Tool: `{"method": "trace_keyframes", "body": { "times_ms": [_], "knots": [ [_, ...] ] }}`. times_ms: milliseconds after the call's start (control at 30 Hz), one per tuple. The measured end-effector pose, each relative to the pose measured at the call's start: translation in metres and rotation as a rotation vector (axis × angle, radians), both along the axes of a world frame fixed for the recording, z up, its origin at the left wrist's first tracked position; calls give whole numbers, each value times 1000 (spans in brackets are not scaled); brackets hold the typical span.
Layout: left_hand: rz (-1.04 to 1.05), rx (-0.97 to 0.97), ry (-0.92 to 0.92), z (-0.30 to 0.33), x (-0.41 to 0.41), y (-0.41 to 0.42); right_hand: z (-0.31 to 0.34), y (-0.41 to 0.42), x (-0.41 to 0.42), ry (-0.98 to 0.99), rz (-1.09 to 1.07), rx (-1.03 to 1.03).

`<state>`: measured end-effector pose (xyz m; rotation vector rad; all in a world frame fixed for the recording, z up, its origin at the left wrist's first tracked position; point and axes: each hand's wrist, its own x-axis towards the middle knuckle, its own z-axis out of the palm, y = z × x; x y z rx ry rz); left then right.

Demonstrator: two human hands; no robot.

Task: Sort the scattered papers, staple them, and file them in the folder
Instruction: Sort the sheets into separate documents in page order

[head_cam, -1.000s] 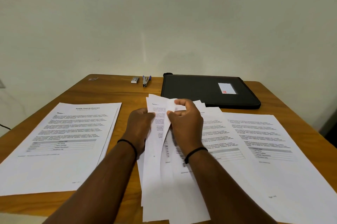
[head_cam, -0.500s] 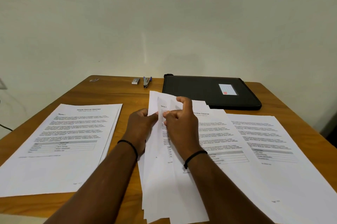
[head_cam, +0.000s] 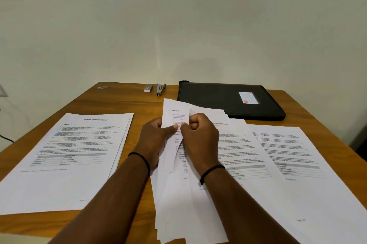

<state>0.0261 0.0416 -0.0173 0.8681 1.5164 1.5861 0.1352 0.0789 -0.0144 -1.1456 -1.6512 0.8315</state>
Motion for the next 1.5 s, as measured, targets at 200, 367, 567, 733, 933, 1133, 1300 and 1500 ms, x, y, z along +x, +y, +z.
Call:
{"method": "trace_keyframes", "body": {
  "times_ms": [200, 367, 567, 733, 933, 1133, 1300, 1500],
  "knots": [
    [8, -14, -10, 5, 1, -2, 1, -2, 2, 36, -40, -7],
    [-9, -8, -24, 7, 4, -4, 2, -5, 0, -30, -45, 57],
    [-59, 30, -11, 9, 8, -7, 3, -6, 0, -141, -26, 83],
    [-122, -8, 11, 10, 4, -8, 0, -1, 2, -101, -64, 64],
    [-238, -41, -12, 9, 1, -9, 0, 4, 3, 2, -114, 13],
    [-211, -78, -43, 7, -3, -7, 2, 5, 4, 62, -176, 3],
    [-184, -87, -57, 7, -6, -6, 4, 7, 7, 127, -198, -20],
    [-172, -81, -71, 9, -6, -6, 4, 8, 7, 126, -197, -34]
  ]
}}
